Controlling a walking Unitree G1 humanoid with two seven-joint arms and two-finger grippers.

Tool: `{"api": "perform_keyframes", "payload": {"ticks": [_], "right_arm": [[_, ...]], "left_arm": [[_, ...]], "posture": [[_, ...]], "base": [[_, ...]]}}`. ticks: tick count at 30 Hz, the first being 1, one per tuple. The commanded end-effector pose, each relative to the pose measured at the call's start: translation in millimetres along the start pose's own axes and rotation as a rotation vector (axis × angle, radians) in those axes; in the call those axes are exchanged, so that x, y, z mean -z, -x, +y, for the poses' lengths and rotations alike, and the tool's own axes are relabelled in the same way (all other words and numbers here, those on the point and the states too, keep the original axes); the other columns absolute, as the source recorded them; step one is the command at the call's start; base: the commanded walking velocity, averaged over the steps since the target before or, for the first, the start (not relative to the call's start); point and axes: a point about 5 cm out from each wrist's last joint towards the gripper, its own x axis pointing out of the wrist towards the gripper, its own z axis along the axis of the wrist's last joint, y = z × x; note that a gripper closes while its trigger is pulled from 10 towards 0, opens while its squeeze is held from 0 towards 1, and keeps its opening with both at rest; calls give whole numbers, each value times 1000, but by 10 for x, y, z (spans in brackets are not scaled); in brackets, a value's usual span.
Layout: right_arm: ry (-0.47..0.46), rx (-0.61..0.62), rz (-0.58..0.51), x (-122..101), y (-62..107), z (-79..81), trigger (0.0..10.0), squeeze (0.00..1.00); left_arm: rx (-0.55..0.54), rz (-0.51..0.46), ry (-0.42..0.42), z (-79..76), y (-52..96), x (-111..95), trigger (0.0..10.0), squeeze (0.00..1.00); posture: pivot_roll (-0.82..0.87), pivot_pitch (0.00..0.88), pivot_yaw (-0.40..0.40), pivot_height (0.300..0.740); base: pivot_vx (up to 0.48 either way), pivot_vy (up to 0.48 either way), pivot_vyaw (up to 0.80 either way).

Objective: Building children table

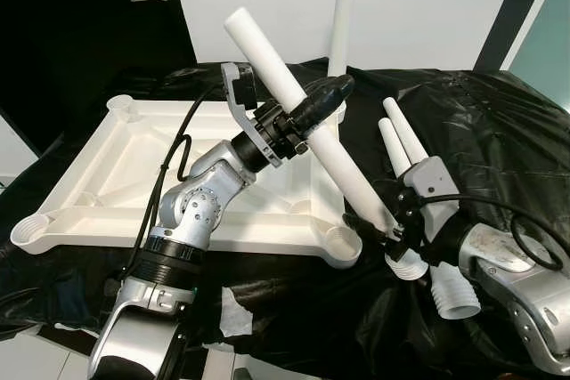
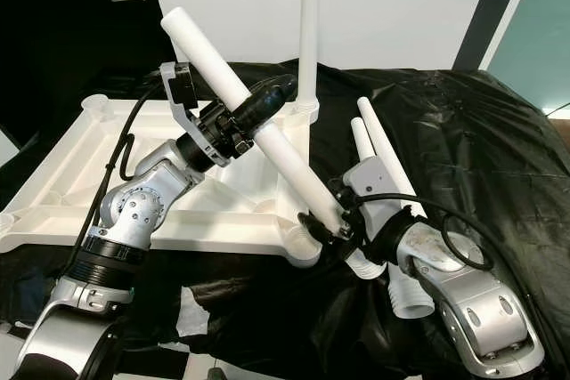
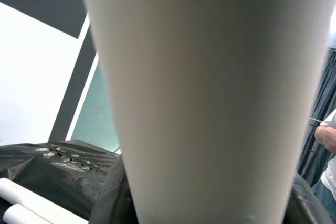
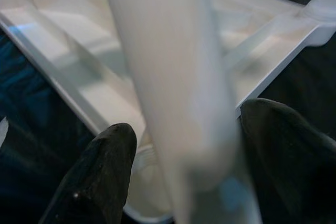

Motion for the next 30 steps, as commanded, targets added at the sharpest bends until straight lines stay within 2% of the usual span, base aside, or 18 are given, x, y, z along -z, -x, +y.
{"api": "perform_keyframes", "payload": {"ticks": [1,2,3,4,5,12,13,14,15,16,18,19,23,25,26,28,30], "right_arm": [[-7,-8,25,55,-16,11,8392,0],[-13,-9,35,77,-31,15,9020,0],[-22,-13,42,96,-56,18,8314,0],[-39,-19,50,107,-85,20,1333,0],[-50,-23,55,115,-106,21,0,0],[-87,-23,59,126,-137,16,0,0],[-98,-10,58,124,-141,-3,0,0],[-106,5,53,115,-145,-29,0,0],[-106,5,53,115,-145,-29,0,0],[-102,16,47,81,-138,-57,0,0],[-85,28,25,-8,-112,-107,0,0],[-75,35,13,-52,-93,-133,0,0],[-61,60,-5,-122,-55,-196,0,0],[-49,102,-13,-161,-19,-274,0,0],[-49,102,-13,-161,-19,-274,0,0],[-35,149,-17,-184,13,-350,0,0],[-28,202,-37,-218,28,-428,0,0]], "left_arm": [[339,33,-17,-167,11,29,0,0],[339,33,-18,-167,12,28,0,0],[337,33,-20,-167,17,23,0,0],[335,32,-24,-166,23,17,0,0],[332,31,-27,-166,27,12,0,0],[315,8,-50,-163,31,-23,0,0],[300,-1,-58,-151,26,-34,2392,16],[289,-8,-64,-141,21,-43,6980,404],[289,-8,-64,-141,21,-43,6980,404],[284,-15,-77,-154,3,-69,10000,1000],[301,-35,-113,-239,-58,-163,10000,1000],[306,-48,-136,-285,-83,-225,10000,0],[331,-17,-133,-324,-53,-273,10000,0],[331,36,-108,-280,93,-229,10000,0],[331,36,-108,-280,93,-229,10000,0],[329,82,-107,-256,247,-162,10000,0],[332,165,-104,-242,387,-60,10000,0]], "posture": [[-106,0,40,740],[-104,0,39,740],[-97,0,37,740],[-91,0,36,740],[-88,0,35,740],[-82,0,32,740],[-81,0,32,740],[-81,0,32,740],[-81,0,32,740],[-89,0,32,740],[-92,0,33,740],[-93,0,32,740],[-96,0,33,740],[-100,0,35,740],[-100,0,35,740],[-99,0,35,740],[-98,0,35,740]], "base": [[0,0,0],[0,0,0],[0,0,0],[0,0,0],[0,0,0],[0,0,0],[0,0,0],[0,0,0],[0,0,0],[0,0,0],[0,0,0],[0,0,0],[0,0,0],[0,0,0],[0,0,0],[0,0,0],[0,0,0]]}}
